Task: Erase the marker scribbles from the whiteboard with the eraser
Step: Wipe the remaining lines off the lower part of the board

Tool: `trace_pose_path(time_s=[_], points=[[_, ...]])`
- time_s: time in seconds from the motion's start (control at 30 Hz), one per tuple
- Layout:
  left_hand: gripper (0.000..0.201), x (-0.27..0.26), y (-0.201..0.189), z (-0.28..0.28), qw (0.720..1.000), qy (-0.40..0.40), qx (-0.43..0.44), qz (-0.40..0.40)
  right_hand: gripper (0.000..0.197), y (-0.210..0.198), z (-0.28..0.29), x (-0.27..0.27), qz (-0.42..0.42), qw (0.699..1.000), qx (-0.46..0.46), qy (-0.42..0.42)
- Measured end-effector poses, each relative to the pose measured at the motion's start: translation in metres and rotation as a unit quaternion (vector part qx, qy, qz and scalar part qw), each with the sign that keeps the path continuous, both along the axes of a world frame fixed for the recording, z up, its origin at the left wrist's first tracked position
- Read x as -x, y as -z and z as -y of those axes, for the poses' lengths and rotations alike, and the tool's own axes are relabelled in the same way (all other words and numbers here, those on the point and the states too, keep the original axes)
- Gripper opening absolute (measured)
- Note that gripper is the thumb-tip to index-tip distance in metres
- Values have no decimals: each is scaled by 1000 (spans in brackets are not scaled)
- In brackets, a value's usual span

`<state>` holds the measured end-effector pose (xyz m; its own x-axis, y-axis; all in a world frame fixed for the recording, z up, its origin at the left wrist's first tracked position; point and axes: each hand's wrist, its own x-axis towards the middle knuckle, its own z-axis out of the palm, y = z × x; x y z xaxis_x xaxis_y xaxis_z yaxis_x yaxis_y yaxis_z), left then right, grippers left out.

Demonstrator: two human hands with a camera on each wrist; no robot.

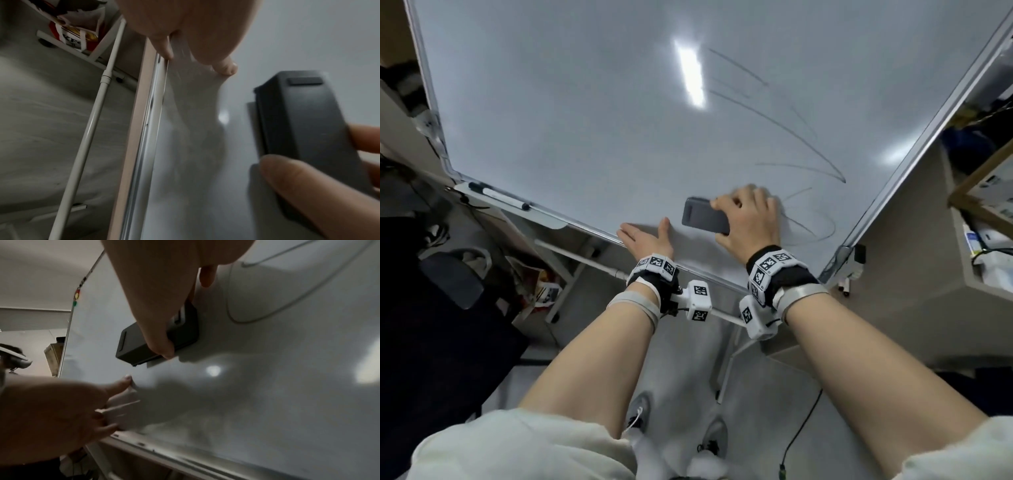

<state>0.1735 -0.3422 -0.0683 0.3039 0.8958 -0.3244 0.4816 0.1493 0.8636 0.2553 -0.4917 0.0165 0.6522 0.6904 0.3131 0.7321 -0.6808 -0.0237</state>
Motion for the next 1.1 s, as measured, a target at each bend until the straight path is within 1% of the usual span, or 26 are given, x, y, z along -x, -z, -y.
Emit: trace_pose_path(time_s=[0.07, 0.13, 0.17, 0.23, 0.33, 0.4, 0.47, 0.57, 0.7, 0.77, 0.83, 0.87, 1.0, 1.1], points=[[93, -2, 2, 6, 1000, -20, -8, 20, 57, 8, 9, 3, 5, 1000, 19, -20], [89, -5, 2, 15, 999, -30, -10, 34, 56, 3, 18, -2, 31, 999, 25, -33], [88, -6, 0, 20, 999, -31, -6, 39, 56, -5, 22, -8, 44, 999, 13, -26], [88, -7, -2, 30, 998, -37, 0, 48, 56, -29, 29, -23, 63, 997, -49, 14], [88, -6, -4, 45, 998, -54, -14, 33, 55, -63, 40, -41, 84, 986, -127, 65], [87, -6, -6, 59, 998, -55, -33, 25, 55, -66, 48, -43, 95, 983, -138, 80], [90, -8, -8, 73, 998, -39, -33, 26, 55, -58, 55, -38, 87, 983, -138, 88], [98, -11, -1, 80, 999, -9, -25, 25, 56, -29, 72, -25, 46, 993, -95, 61], [105, -10, 1, 74, 1000, 24, -18, 7, 58, 6, 94, -6, -5, 999, 19, 26], [107, -10, -1, 73, 999, 29, -13, 7, 58, 10, 96, -1, -16, 998, 54, 16], [108, -11, -3, 76, 1000, 24, -13, 3, 58, 5, 96, -1, -3, 997, 77, 15], [107, -12, -4, 77, 1000, 26, -11, 3, 58, 2, 98, -1, 7, 997, 76, 28], [105, -14, -7, 75, 999, 33, 6, -1, 56, -23, 106, -10, 55, 993, -7, 101], [102, -16, -11, 76, 999, 31, 15, -4, 51, -59, 109, -31, 83, 980, -69, 166]])
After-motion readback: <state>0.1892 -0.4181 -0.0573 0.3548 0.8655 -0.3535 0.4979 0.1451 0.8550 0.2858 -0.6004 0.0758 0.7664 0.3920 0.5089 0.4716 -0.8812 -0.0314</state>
